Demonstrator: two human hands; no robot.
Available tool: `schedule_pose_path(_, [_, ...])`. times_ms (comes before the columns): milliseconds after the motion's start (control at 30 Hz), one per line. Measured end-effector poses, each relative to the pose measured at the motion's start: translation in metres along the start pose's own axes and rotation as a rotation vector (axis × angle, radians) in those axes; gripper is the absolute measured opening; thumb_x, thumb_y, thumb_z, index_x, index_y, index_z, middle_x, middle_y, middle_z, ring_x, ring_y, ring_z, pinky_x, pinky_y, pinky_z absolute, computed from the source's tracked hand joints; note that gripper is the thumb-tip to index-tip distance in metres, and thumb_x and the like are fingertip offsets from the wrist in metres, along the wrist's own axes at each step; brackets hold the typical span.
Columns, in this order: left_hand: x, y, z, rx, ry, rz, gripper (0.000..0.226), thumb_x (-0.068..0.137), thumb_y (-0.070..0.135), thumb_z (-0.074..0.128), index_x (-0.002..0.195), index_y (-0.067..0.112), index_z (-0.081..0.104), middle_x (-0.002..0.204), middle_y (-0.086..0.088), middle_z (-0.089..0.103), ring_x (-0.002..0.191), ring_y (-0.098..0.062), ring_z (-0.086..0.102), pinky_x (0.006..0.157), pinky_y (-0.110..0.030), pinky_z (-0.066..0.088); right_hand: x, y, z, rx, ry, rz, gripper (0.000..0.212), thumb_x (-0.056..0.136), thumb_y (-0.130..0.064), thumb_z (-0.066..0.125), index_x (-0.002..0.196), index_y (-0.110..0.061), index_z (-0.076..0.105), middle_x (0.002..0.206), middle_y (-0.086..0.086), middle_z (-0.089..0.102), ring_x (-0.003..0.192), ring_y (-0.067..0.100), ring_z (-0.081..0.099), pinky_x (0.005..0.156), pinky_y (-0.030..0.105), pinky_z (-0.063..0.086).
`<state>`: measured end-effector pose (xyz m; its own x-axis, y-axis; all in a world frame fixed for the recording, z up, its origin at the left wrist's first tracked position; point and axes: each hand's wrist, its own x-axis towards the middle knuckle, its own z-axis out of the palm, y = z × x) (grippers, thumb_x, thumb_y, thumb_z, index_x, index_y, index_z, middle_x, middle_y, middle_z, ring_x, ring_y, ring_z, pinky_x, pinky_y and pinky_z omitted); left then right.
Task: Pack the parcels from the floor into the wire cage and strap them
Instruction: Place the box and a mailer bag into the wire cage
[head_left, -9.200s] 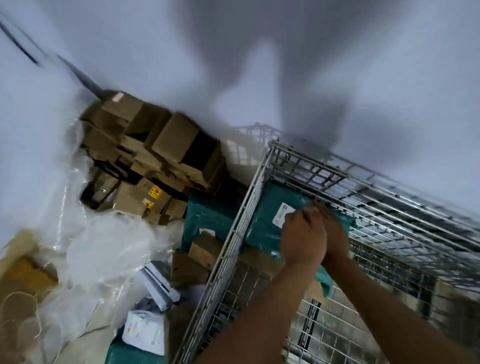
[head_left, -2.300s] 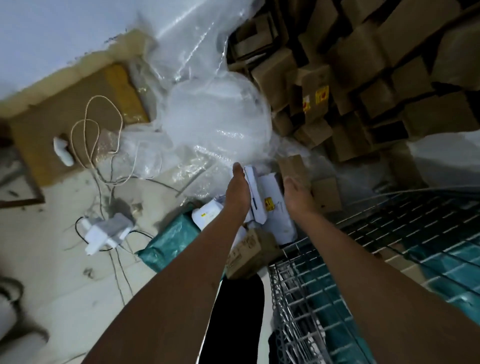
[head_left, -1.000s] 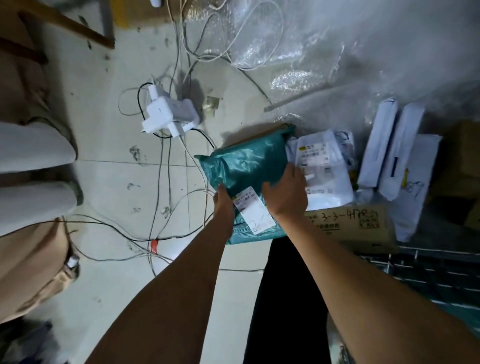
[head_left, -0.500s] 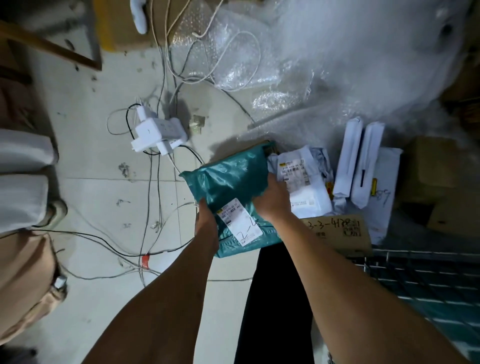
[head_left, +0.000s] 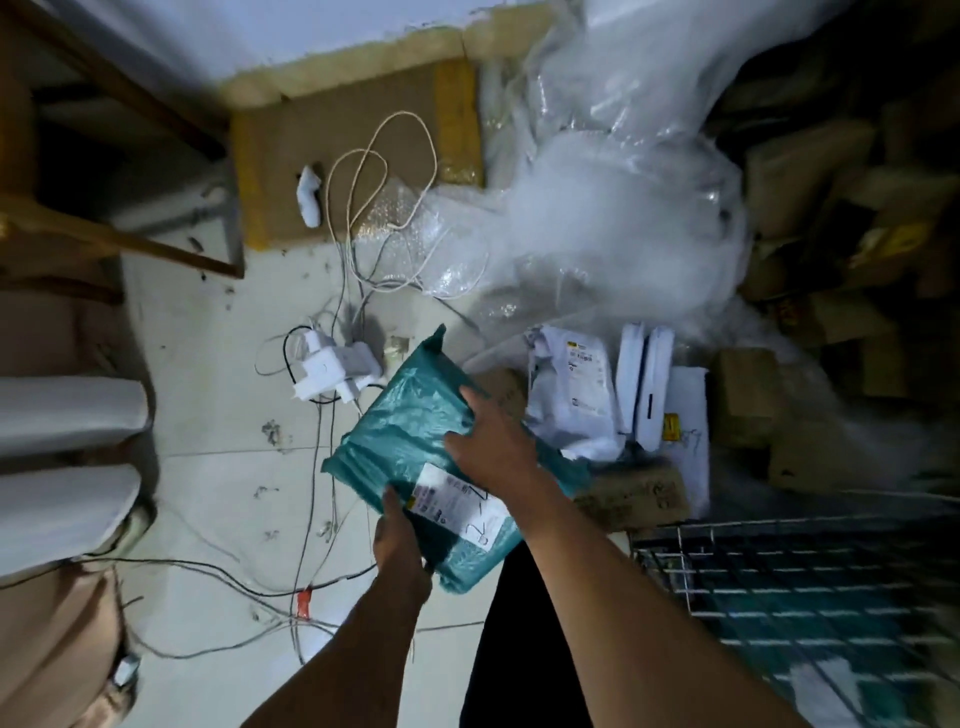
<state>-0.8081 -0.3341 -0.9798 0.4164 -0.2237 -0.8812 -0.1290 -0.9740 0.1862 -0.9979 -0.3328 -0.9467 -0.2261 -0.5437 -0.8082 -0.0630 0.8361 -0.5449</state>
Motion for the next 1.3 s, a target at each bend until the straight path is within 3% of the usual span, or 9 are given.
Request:
schedule_pose_path(133, [-0.05,0.043,0.015,0.078,-0.097,0.075,0.08,0.08,0.083,0.059,0.121,0.015,0.071,0.111,-0.013,0.078,0.102,-0.035,0.075,0.099,-0.053,0.058,-0.046,-0.025,-0.051,0.104,0.055,-0.031,0.08,0.085,-0.047,0.053,0.157,-0.041,0.021,0.157,0.005,0.042,0.141,0.033,0.043,0.113,0.054,0.038])
schedule_pose_path(300, [-0.114,0.095,0.058,0.199,-0.197,0.275,0.071,0.081,0.076,0.067,0.112,0.013,0.073,0.096,-0.015,0.08,0.088,-0.034,0.079,0.085,-0.049,0.064,-0.09,-0.04,-0.12,0.259,0.205,-0.115,0.076,0.083,-0.061,0.051,0.151,-0.059,0.017,0.143,-0.003,0.059,0.122,0.031,0.061,0.103,0.048,0.05])
schedule_pose_path(467, [-0.196,0.117,0.098,0.316,-0.337,0.468,0.07,0.087,0.069,0.066,0.123,0.01,0.07,0.112,-0.017,0.077,0.102,-0.037,0.076,0.093,-0.052,0.061,-0.135,-0.04,-0.192,0.292,0.372,-0.054,0.08,0.079,-0.062,0.054,0.152,-0.053,0.022,0.136,-0.003,0.063,0.121,0.03,0.06,0.102,0.045,0.05])
schedule_pose_path(667, [-0.314,0.102,0.145,0.484,-0.515,0.703,0.063,0.086,0.072,0.063,0.112,0.016,0.074,0.1,-0.009,0.08,0.09,-0.029,0.078,0.079,-0.041,0.065,-0.228,-0.002,-0.266,0.423,0.637,-0.03,0.089,0.077,-0.066,0.054,0.157,-0.041,0.022,0.142,0.002,0.058,0.13,0.032,0.054,0.11,0.046,0.043])
schedule_pose_path(800, [-0.41,0.062,0.167,0.578,-0.662,0.738,0.074,0.077,0.082,0.059,0.109,0.017,0.076,0.099,-0.007,0.081,0.094,-0.031,0.077,0.09,-0.045,0.06,-0.312,0.045,-0.301,0.513,0.826,0.004,0.089,0.079,-0.071,0.049,0.157,-0.046,0.016,0.145,0.008,0.055,0.134,0.042,0.041,0.109,0.05,0.036])
schedule_pose_path(933, [-0.496,0.005,0.159,0.693,-0.73,0.791,0.076,0.074,0.084,0.059,0.102,0.015,0.077,0.086,-0.004,0.082,0.087,-0.03,0.076,0.067,-0.034,0.052,-0.409,0.085,-0.314,0.638,0.942,0.015,0.091,0.081,-0.074,0.049,0.159,-0.046,0.012,0.156,0.012,0.043,0.147,0.041,0.024,0.118,0.05,0.025])
schedule_pose_path(1067, [-0.571,-0.066,0.139,0.757,-0.88,0.883,0.064,0.085,0.075,0.057,0.104,0.017,0.076,0.092,-0.007,0.082,0.079,-0.029,0.08,0.073,-0.035,0.057,-0.518,0.123,-0.309,0.699,1.067,-0.013,0.09,0.077,-0.077,0.047,0.157,-0.05,0.015,0.153,0.006,0.048,0.143,0.036,0.038,0.119,0.05,0.033])
schedule_pose_path(1200, [-0.624,-0.149,0.119,0.92,-1.019,0.882,0.071,0.082,0.08,0.055,0.11,0.019,0.08,0.102,-0.01,0.082,0.09,-0.031,0.08,0.09,-0.042,0.059,-0.612,0.174,-0.29,0.702,1.233,0.028,0.088,0.079,-0.076,0.045,0.157,-0.047,0.016,0.149,0.002,0.053,0.136,0.035,0.047,0.114,0.054,0.039])
schedule_pose_path(1300, [-0.644,-0.214,0.104,1.071,-1.057,0.884,0.075,0.08,0.083,0.053,0.11,0.019,0.078,0.102,-0.007,0.081,0.099,-0.032,0.076,0.093,-0.041,0.055,-0.665,0.227,-0.265,0.775,1.305,0.1,0.087,0.079,-0.078,0.045,0.157,-0.046,0.021,0.147,0.003,0.054,0.127,0.032,0.054,0.105,0.044,0.046])
